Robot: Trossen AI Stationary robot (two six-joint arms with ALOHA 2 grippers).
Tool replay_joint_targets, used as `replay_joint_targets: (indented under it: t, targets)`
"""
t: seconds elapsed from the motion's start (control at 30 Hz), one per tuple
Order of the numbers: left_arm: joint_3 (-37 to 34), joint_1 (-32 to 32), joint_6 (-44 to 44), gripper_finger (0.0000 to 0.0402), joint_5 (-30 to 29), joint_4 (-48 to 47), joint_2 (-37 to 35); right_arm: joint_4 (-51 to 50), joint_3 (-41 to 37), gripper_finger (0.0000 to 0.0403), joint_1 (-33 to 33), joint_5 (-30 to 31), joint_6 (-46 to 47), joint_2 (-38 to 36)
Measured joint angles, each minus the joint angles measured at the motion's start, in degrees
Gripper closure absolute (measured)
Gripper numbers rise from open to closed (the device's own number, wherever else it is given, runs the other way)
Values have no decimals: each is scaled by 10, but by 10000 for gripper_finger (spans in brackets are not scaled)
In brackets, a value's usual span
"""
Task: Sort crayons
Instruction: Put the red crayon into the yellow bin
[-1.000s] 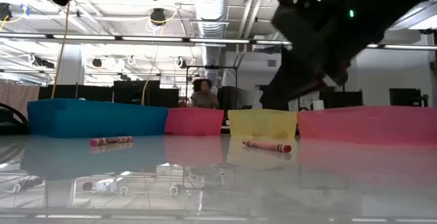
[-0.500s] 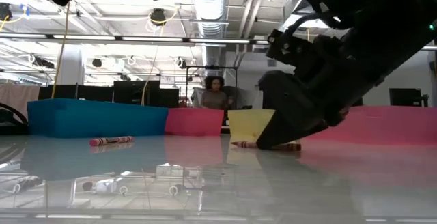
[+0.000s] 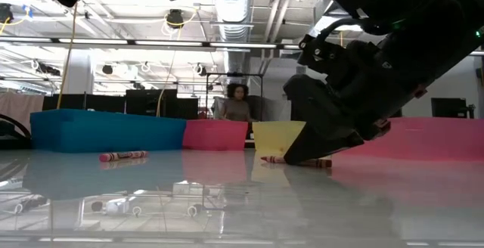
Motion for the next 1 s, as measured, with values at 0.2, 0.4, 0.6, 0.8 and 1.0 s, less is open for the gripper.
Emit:
replay_joint_targets:
  t: [0.2, 0.4, 0.6, 0.8, 1.0]
  targets:
    - [0, 0, 0, 278, 0, -1, 0, 19, -2, 398, 0, 3, 0, 1]
    - [0, 0, 0, 278, 0, -1, 0, 20, 0, 398, -1, 7, -9, -16]
    - [0, 0, 0, 278, 0, -2, 0, 9, 0, 398, -18, 29, -52, -68]
    - [0, 0, 0, 278, 0, -2, 0, 8, 0, 398, -58, 37, -139, -125]
    - [0, 0, 0, 278, 0, -4, 0, 5, 0, 398, -118, 39, -228, -176]
